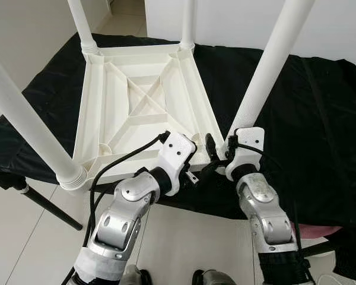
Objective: Building children table
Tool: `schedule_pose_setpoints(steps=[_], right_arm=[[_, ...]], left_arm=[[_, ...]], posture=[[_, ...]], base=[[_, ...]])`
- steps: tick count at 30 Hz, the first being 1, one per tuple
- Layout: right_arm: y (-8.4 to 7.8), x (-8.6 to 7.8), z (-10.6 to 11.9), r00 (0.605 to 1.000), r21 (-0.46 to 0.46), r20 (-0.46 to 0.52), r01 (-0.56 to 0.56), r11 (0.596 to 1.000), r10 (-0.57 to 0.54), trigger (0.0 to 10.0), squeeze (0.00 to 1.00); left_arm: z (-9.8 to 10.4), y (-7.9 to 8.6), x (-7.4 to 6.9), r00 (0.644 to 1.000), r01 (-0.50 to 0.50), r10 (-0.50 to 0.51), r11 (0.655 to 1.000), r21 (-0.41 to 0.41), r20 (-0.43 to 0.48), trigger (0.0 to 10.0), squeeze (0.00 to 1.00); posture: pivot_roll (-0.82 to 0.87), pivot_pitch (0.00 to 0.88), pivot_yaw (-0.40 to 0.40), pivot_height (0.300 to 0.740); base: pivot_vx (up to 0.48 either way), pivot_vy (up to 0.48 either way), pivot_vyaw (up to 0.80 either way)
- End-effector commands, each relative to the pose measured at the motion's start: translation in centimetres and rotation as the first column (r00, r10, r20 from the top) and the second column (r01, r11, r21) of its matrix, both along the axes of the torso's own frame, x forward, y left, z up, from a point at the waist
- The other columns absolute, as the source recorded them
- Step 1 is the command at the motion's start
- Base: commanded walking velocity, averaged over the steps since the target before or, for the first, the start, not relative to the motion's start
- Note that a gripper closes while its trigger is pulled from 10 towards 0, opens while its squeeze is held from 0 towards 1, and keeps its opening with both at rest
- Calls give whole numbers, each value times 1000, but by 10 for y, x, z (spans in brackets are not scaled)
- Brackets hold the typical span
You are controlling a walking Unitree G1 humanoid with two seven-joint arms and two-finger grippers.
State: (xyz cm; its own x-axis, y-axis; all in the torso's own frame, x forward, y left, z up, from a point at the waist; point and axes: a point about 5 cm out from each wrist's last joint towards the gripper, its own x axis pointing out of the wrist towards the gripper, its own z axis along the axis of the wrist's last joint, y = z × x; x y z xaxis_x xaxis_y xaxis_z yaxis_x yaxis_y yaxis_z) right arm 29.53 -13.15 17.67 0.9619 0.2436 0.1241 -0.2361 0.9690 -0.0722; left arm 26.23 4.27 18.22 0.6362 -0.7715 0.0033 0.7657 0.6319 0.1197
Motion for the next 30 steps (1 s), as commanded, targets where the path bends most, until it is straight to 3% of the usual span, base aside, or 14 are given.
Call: schedule_pose_setpoints(steps=[1,4,7,9,11,14,16,19,24,25,26,27,28,30], right_arm=[[1,2,-1,998,15,-12,-57,998,57,10000,0],[-1,3,0,994,15,-13,-111,994,111,10000,0],[-4,4,2,969,-44,-3,-247,968,247,10000,0],[-9,3,-2,928,-105,-30,-372,922,371,10000,0],[-13,5,-5,909,-122,-58,-417,901,413,10000,0],[-16,6,-7,895,-130,-75,-446,886,439,10000,0],[-22,10,-11,863,-177,-104,-505,844,495,10000,0],[-22,10,-11,863,-177,-104,-505,844,495,10000,0],[-32,20,-15,834,-226,-154,-552,803,530,10000,0],[-35,24,-16,829,-240,-171,-559,794,532,6000,0],[-40,27,-18,825,-250,-188,-565,786,533,4706,0],[-43,28,-19,821,-253,-197,-570,782,536,2588,0],[-43,28,-19,821,-253,-197,-570,782,536,2588,0],[-47,30,-20,815,-252,-207,-579,775,542,0,0]], left_arm=[[0,4,2,997,-79,79,997,-3,5,10000,0],[-1,5,1,997,-72,72,997,0,5,10000,0],[-4,9,-2,998,-62,62,998,9,1,10000,0],[-7,14,-5,999,-48,49,999,21,-8,10000,0],[-8,17,-6,999,-44,44,999,28,-10,10000,0],[-9,18,-7,999,-41,42,999,33,-10,10000,0],[-6,21,-5,998,-55,55,998,25,-3,10000,0],[-6,21,-5,998,-55,55,998,25,-3,10000,0],[-1,20,-6,998,-55,55,998,-2,6,10000,0],[-1,20,-7,999,-52,52,999,4,10,10000,0],[-2,19,-7,999,-51,51,999,8,12,10000,0],[-2,19,-7,999,-53,53,999,8,12,10000,0],[-2,19,-7,999,-53,53,999,8,12,10000,0],[-2,19,-6,998,-55,55,998,3,11,10000,0]], posture=[[-95,91,20,740],[-94,81,18,740],[-92,74,18,740],[-88,66,18,740],[-87,63,19,740],[-87,63,19,740],[-86,59,21,740],[-86,59,21,740],[-78,50,21,740],[-76,49,19,740],[-75,49,17,740],[-75,50,14,740],[-75,50,14,740],[-75,50,14,740]], base=[[0,0,0],[0,0,0],[0,0,0],[0,0,0],[0,0,0],[0,0,0],[0,0,0],[0,0,0],[0,0,0],[0,0,0],[0,0,0],[0,0,0],[0,0,0],[0,0,0]])
